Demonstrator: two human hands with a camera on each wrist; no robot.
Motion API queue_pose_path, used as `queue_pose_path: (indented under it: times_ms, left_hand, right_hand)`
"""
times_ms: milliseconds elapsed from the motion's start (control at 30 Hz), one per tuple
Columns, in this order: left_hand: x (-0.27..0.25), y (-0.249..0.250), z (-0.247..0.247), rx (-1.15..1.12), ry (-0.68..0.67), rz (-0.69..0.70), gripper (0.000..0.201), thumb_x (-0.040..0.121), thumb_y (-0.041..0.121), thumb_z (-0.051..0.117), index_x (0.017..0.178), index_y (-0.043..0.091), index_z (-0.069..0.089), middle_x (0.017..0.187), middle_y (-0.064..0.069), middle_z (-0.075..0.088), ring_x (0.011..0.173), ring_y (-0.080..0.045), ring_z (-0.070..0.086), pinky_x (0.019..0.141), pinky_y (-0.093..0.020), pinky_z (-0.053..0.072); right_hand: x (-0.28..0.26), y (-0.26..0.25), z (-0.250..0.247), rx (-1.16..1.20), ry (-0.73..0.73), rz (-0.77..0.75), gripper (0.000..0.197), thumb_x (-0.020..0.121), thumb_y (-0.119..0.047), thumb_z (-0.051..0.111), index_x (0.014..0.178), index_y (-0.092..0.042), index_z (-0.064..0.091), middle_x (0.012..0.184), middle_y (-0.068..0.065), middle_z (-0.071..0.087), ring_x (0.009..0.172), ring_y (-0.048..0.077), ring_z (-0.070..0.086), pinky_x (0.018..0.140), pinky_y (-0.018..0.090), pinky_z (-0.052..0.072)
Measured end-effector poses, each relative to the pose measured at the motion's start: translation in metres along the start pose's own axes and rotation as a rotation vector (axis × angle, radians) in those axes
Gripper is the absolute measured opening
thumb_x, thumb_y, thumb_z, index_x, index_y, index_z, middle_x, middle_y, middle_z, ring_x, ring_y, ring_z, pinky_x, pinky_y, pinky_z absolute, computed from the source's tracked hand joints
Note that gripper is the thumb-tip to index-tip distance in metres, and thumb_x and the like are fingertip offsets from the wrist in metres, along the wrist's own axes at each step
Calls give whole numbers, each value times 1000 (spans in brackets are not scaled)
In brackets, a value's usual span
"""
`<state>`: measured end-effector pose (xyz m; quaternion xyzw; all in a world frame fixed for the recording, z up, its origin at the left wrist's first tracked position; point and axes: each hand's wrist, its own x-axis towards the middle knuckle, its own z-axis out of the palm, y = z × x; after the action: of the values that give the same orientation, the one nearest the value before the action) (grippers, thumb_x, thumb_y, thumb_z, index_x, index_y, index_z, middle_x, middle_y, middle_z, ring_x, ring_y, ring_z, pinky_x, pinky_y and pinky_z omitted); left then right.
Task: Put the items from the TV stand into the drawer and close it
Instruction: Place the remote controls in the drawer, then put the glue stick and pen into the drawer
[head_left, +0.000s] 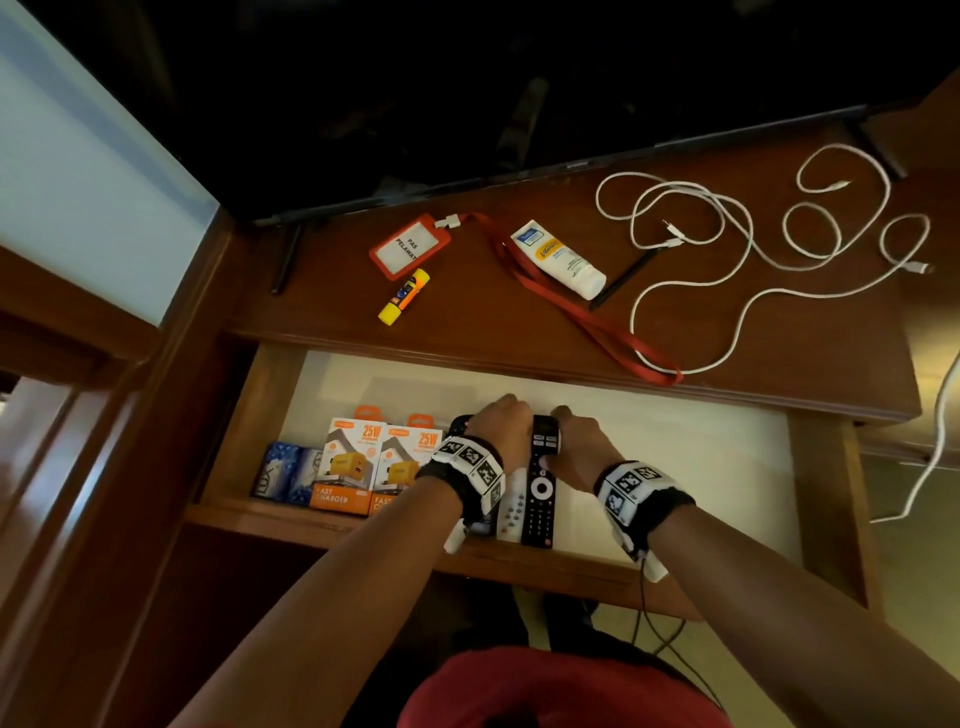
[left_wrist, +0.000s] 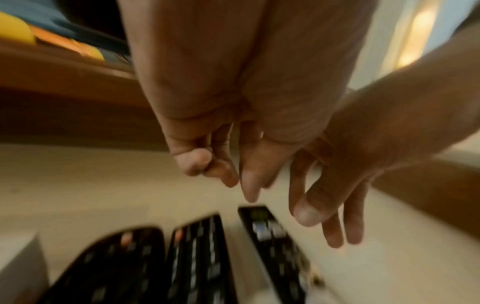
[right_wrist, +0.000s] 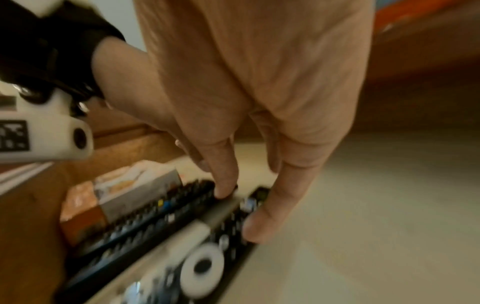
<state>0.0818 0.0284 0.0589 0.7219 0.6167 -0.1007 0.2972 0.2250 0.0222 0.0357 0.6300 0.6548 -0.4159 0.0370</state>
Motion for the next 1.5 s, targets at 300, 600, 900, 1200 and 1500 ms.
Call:
queue_pose_path:
  times_ms: [300, 600, 900, 1200, 1500]
  left_hand:
    - [12, -51, -119, -36, 710, -160, 29, 90, 13, 61, 117, 16, 69, 124, -13, 55, 121, -36, 50, 97, -49, 49]
    - [49, -81, -155, 196, 298, -389, 58, 90, 28, 71, 140, 13, 48, 129, -13, 56, 115, -36, 61, 89, -47, 53]
    - [56, -77, -150, 58, 365, -339, 35, 96, 20, 63, 129, 13, 55, 125, -11, 58, 109, -34, 65, 89, -45, 56]
    - [20, -27, -143, -504, 438, -159, 48, 108, 22, 42, 156, 24, 38, 156, -13, 39, 141, -32, 43, 113, -49, 42]
    - [-33, 18, -93, -599, 321, 161, 18, 92, 22, 72, 106, 32, 76, 104, 7, 61, 101, -14, 59, 92, -31, 47]
  right_hand:
    - [10, -53, -155, 86, 613, -77, 16, 88, -14, 60, 90, -11, 76, 92, 16, 76, 93, 36, 69, 76, 27, 47]
    - [67, -59, -198, -119, 462, 336, 51, 89, -28, 65, 133, -5, 53, 131, 17, 63, 119, 38, 63, 95, 46, 51]
    - [76, -55, -205, 123, 455, 390, 76, 88, -22, 69, 150, -3, 29, 146, 20, 50, 129, 40, 55, 99, 44, 50]
    - [45, -37, -232, 246, 444, 185, 26, 93, -12, 53, 108, 5, 67, 97, 25, 73, 84, 37, 74, 69, 39, 58]
    - [-48, -23, -202, 310, 466, -77, 9, 94, -13, 61, 94, -18, 69, 78, 3, 68, 58, 14, 59, 50, 25, 42]
